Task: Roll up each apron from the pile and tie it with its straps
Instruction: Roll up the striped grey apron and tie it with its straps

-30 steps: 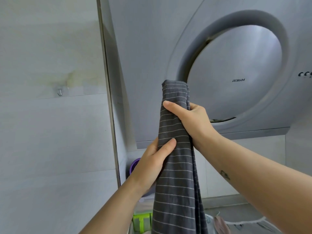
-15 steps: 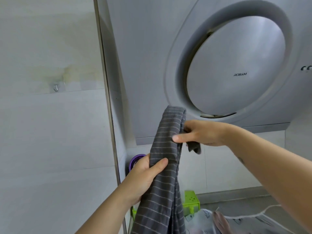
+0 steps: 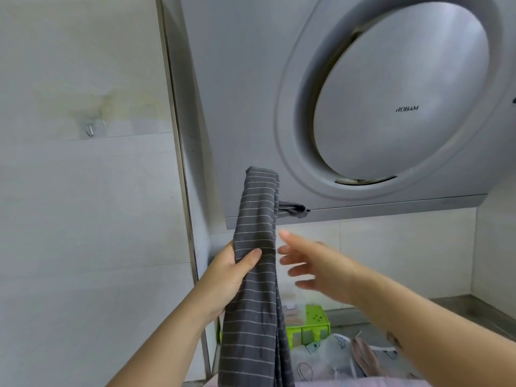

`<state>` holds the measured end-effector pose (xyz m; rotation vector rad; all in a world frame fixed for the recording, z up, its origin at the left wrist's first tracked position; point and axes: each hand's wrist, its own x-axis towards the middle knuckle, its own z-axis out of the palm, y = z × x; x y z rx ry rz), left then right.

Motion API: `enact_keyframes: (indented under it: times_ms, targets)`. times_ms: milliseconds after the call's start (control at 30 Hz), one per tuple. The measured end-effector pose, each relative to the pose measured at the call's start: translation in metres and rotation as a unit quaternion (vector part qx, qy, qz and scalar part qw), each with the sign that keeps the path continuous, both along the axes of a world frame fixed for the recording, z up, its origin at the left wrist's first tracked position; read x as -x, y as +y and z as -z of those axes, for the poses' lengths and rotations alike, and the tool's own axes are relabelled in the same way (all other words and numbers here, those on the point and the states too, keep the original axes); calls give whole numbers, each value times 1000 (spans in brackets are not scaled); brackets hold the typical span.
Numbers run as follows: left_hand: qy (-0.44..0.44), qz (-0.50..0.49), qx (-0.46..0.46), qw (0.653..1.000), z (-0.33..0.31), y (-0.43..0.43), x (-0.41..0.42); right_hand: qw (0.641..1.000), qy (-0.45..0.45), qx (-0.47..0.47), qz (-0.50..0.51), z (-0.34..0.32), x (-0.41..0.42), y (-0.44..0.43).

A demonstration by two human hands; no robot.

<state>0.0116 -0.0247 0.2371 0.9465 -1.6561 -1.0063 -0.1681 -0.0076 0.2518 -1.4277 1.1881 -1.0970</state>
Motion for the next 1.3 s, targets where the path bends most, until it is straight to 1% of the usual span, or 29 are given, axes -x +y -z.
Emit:
enact_keyframes:
  times_ms: [33, 67, 133, 167, 233, 300, 400, 500, 633, 767, 867, 933, 967, 1033, 1100, 1133, 1200, 1233, 1300]
  targets:
    - [-21, 13, 16, 1000, -2, 3, 3, 999, 4, -16, -36, 2, -6, 0]
    - [-41, 26, 36, 998, -4, 7, 8, 999, -13, -7, -49, 1, -9, -3]
    - [-60, 37, 73, 995, -8, 14, 15, 996, -67, 22, -45, -6, -13, -7]
    - [-54, 35, 84, 994, -8, 17, 18, 994, -93, 35, -39, -11, -13, -6]
    - [-16, 33, 79, 996, -8, 23, 23, 988, -139, 63, -26, -19, -13, -5]
    - [31, 48, 36, 998, -3, 28, 25, 979, -188, 82, 11, -29, -11, -2]
    - [94, 118, -65, 986, 2, 34, 31, 968, -227, 86, 72, -41, -6, 0]
    - [90, 165, -117, 975, 0, 38, 37, 962, -245, 62, 100, -43, -1, 4]
    - [84, 196, -173, 962, -1, 41, 46, 961, -249, 48, 113, -42, 4, 5]
    - [83, 223, -202, 950, 2, 41, 45, 968, -229, 37, 91, -40, 9, 4]
    - [69, 238, -181, 952, -3, 40, 34, 979, -197, 45, 5, -44, 16, 6]
    - [69, 226, -157, 959, -6, 40, 28, 987, -149, 61, -28, -46, 25, 3]
    - [76, 218, -139, 963, -5, 40, 27, 989, -127, 77, -21, -46, 29, 1]
    - [110, 207, -99, 967, -3, 39, 27, 989, -74, 124, 32, -44, 34, -2]
    - [135, 206, -79, 966, -1, 39, 29, 982, -16, 172, 78, -39, 33, -4]
    - [136, 213, -78, 964, 1, 38, 29, 977, -11, 197, 84, -37, 32, -5]
    - [131, 229, -90, 961, 1, 41, 30, 964, -39, 251, 76, -35, 35, -5]
    - [131, 234, -100, 958, 2, 41, 32, 957, -36, 277, 82, -34, 37, -7]
    - [149, 234, -123, 953, 5, 40, 32, 938, 28, 328, 109, -32, 47, -12]
